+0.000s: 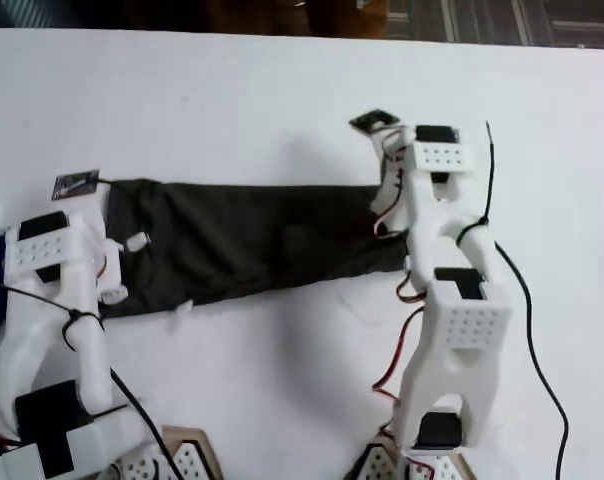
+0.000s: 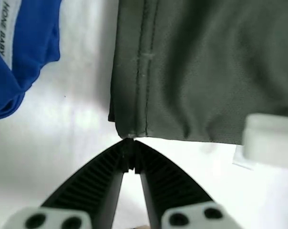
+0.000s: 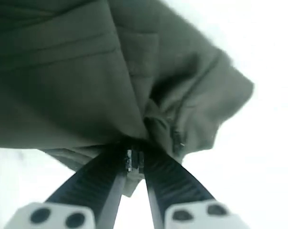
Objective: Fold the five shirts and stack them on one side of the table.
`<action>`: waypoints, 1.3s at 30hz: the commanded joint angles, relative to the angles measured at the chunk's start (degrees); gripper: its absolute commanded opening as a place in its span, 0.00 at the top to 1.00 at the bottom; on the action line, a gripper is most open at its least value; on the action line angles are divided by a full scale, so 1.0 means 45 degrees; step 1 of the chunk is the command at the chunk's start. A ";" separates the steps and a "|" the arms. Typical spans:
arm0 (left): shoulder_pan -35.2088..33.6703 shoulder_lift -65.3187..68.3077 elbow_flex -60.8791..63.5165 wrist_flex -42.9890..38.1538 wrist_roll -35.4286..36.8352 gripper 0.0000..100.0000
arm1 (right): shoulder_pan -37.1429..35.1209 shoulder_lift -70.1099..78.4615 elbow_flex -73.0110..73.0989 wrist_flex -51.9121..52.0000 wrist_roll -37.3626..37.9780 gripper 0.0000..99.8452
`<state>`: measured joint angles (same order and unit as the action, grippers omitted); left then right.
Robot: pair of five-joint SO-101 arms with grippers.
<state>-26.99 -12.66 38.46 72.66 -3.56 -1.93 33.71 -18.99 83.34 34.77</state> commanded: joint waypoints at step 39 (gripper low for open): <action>-0.0098 -0.0195 -0.0596 -0.0020 -0.0059 0.97 | -0.6320 0.1768 -0.4220 0.1846 -0.2071 0.98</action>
<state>-26.99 -12.66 38.46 72.66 -3.56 -31.30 45.76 -35.52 89.76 25.98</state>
